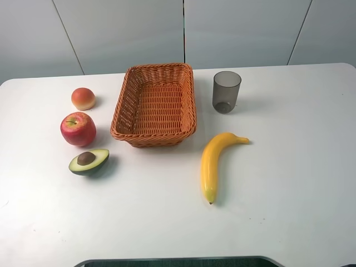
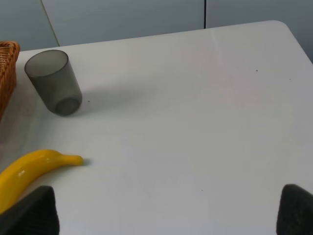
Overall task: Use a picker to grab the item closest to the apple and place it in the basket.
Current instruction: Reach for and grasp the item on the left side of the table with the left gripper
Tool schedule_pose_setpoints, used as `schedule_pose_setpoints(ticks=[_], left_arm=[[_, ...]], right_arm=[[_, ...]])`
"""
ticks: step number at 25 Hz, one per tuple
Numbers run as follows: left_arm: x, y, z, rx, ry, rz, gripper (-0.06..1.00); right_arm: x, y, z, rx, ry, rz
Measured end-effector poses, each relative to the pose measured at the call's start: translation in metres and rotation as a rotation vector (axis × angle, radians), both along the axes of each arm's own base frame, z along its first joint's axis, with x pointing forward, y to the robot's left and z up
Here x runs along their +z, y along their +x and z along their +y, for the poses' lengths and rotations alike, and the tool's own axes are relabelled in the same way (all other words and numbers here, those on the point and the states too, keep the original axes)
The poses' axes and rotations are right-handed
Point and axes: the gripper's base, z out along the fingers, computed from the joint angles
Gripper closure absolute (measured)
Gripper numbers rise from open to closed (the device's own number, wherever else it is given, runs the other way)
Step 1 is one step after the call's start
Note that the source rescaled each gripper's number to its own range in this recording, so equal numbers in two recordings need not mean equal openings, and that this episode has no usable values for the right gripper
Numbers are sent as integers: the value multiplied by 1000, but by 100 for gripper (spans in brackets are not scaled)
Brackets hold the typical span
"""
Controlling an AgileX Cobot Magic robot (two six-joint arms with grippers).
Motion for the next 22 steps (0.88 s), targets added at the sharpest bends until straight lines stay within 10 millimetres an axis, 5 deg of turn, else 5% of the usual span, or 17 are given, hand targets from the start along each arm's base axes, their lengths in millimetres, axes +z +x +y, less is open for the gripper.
schedule_pose_setpoints(ticks=[22], left_arm=[[0, 0, 0, 0, 0, 0, -6]], right_arm=[[0, 0, 0, 0, 0, 0]])
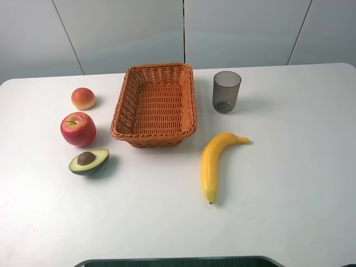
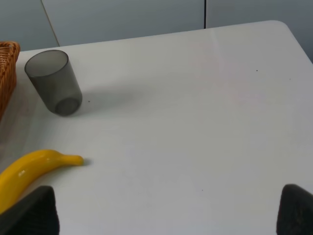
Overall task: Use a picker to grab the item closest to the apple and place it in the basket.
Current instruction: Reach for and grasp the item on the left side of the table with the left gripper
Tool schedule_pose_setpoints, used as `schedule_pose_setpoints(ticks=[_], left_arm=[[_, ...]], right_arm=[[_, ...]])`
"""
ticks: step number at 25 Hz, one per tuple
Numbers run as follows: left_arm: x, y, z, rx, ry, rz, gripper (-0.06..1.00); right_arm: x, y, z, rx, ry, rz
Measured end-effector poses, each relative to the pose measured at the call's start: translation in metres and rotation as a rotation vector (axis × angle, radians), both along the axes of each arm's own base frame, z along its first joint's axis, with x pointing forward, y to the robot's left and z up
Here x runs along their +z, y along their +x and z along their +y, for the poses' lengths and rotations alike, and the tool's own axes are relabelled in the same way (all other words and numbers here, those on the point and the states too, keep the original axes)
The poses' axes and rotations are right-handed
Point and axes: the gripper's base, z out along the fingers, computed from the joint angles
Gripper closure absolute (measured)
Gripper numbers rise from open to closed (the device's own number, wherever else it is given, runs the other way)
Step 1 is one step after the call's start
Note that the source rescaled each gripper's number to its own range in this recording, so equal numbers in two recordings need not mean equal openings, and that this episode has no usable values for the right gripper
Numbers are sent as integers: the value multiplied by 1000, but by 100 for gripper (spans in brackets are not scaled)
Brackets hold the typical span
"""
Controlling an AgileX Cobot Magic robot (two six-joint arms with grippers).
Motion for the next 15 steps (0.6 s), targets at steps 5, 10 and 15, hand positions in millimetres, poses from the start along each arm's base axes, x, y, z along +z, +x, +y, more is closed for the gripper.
schedule_pose_setpoints(ticks=[5, 10, 15], left_arm=[[0, 0, 0, 1, 2, 0, -6], [0, 0, 0, 2, 3, -1, -6], [0, 0, 0, 2, 3, -1, -6]], right_arm=[[0, 0, 0, 0, 0, 0], [0, 0, 0, 0, 0, 0], [0, 0, 0, 0, 0, 0]])
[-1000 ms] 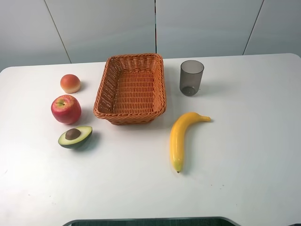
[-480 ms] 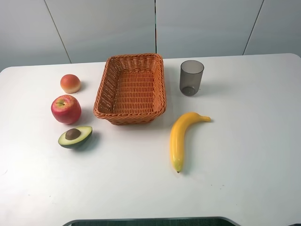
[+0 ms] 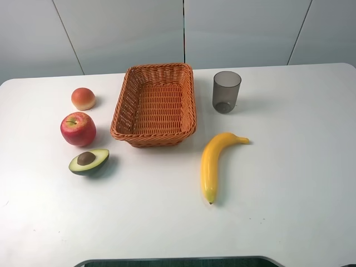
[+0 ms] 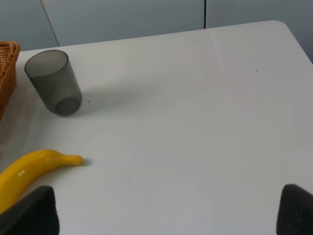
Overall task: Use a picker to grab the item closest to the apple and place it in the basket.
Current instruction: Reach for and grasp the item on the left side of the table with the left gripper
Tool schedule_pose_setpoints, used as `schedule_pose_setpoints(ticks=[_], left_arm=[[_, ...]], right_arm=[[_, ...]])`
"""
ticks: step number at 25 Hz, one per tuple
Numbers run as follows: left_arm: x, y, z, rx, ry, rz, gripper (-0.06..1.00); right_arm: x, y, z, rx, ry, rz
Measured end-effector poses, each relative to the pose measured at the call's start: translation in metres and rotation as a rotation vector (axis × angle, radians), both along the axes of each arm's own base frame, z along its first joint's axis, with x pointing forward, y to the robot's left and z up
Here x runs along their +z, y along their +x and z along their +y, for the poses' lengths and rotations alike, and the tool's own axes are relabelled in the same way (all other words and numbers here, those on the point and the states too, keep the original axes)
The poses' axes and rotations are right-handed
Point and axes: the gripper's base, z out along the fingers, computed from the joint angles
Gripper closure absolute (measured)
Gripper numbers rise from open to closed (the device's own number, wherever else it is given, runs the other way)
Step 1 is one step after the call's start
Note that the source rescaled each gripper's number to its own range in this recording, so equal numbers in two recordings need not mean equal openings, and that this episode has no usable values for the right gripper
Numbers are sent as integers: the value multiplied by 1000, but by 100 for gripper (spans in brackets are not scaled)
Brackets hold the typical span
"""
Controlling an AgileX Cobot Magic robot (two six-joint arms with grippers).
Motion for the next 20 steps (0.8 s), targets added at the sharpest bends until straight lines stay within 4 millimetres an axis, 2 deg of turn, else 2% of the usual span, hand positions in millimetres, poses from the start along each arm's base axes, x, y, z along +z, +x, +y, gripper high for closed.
schedule_pose_setpoints(ticks=[9, 13, 16, 20], left_arm=[[1, 0, 0, -1, 1, -3, -6], [18, -3, 0, -5, -4, -59, -6], [31, 12, -3, -40, 63, -3, -6], [36, 48, -10, -95, 158, 179, -6]], right_arm=[[0, 0, 0, 0, 0, 0], [0, 0, 0, 0, 0, 0], [0, 0, 0, 0, 0, 0], [0, 0, 0, 0, 0, 0]])
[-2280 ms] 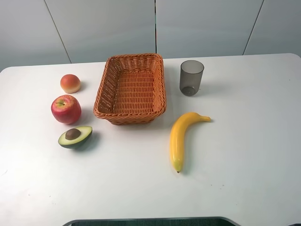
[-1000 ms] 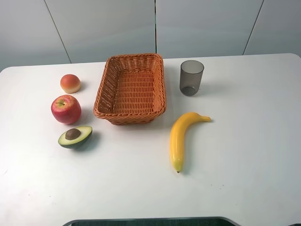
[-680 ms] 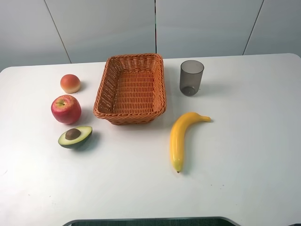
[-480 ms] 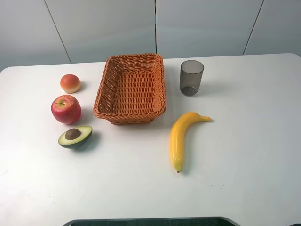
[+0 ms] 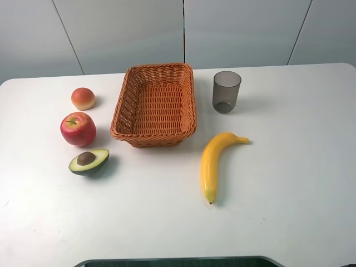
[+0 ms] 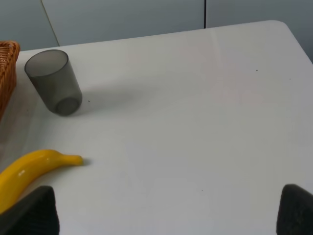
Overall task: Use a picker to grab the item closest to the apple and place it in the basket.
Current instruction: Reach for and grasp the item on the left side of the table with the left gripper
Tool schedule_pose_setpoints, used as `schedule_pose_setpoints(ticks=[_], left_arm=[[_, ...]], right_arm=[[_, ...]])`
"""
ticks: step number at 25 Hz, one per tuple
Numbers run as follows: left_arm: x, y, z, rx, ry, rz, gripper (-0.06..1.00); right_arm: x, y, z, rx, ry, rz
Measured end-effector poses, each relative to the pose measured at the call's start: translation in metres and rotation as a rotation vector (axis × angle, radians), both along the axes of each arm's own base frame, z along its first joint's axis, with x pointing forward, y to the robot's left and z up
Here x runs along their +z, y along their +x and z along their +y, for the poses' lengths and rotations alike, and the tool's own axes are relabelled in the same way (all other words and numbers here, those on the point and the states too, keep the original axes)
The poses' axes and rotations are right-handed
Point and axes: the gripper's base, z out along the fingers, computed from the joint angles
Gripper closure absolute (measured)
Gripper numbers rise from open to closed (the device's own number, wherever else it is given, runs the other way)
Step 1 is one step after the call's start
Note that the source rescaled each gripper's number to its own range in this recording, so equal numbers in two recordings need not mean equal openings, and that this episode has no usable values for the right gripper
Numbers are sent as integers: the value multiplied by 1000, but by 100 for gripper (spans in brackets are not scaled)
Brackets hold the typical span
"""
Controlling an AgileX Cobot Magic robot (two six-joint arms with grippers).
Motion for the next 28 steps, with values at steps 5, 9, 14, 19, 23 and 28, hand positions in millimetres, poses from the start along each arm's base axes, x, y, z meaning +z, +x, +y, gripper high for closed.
schedule_pose_setpoints(ticks=[5, 9, 14, 19, 23, 28], left_arm=[[-7, 47, -12, -66, 60, 240, -6], [-24, 80, -32, -177, 48, 376, -6], [-54, 118, -58, -268, 50, 515, -6], [-88, 143, -93, -387, 103, 576, -6], [-112, 154, -121, -472, 126, 563, -6], [-140, 168, -141, -503, 141, 565, -6]], right_arm=[[0, 0, 0, 0, 0, 0], [0, 0, 0, 0, 0, 0], [0, 0, 0, 0, 0, 0], [0, 0, 0, 0, 0, 0], [0, 0, 0, 0, 0, 0], [0, 0, 0, 0, 0, 0]])
